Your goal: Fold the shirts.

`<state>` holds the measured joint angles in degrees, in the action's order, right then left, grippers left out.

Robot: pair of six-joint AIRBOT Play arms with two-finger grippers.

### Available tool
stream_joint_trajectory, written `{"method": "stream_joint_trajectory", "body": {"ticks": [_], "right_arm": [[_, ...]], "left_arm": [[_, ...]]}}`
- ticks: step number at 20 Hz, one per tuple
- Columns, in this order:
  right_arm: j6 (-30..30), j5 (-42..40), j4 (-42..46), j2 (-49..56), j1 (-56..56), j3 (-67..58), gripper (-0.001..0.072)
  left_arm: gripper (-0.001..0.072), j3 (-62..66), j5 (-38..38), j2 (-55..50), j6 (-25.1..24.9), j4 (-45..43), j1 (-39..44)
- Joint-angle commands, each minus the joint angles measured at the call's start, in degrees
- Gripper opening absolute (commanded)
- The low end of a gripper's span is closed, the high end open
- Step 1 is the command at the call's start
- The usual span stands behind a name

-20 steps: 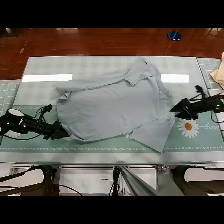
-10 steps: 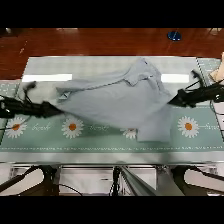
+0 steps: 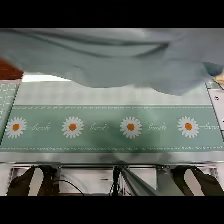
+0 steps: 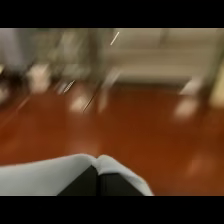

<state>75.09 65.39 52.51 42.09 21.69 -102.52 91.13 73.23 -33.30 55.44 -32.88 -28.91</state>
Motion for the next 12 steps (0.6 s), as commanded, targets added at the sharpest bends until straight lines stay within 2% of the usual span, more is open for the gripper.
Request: {"method": "stream_joint_trajectory", "body": {"ticks": [1, 3, 6, 9, 11, 12], "right_arm": [[9.9, 1.2, 15.9, -4.5, 0.0, -17.3, 0.0023], [11.6, 6.5, 17.9, -4.5, 0.0, -22.4, 0.0023], [11.7, 20.8, 21.0, -4.3, 0.0, -24.2, 0.0023], [11.6, 32.9, 22.3, -2.1, 0.0, -24.1, 0.0023], [11.0, 40.6, 19.5, 1.1, 0.0, -22.0, 0.0023], [10.7, 40.8, 17.4, 1.7, 0.0, -17.8, 0.0023]], "left_arm": [[0.0024, 12.1, -6.5, 8.6, 6.2, -14.0, -2.3], [0.0024, 16.3, -3.6, 9.9, 11.3, -21.0, -1.9], [0.0022, 20.3, 8.4, 9.8, 16.5, -26.7, 0.2], [0.0022, 18.3, 22.8, 7.9, 17.3, -27.9, 1.3], [0.0023, 10.9, 26.8, 6.4, 17.3, -26.1, 1.3], [0.0023, 5.1, 26.6, 6.0, 17.3, -25.2, 1.3]]}}
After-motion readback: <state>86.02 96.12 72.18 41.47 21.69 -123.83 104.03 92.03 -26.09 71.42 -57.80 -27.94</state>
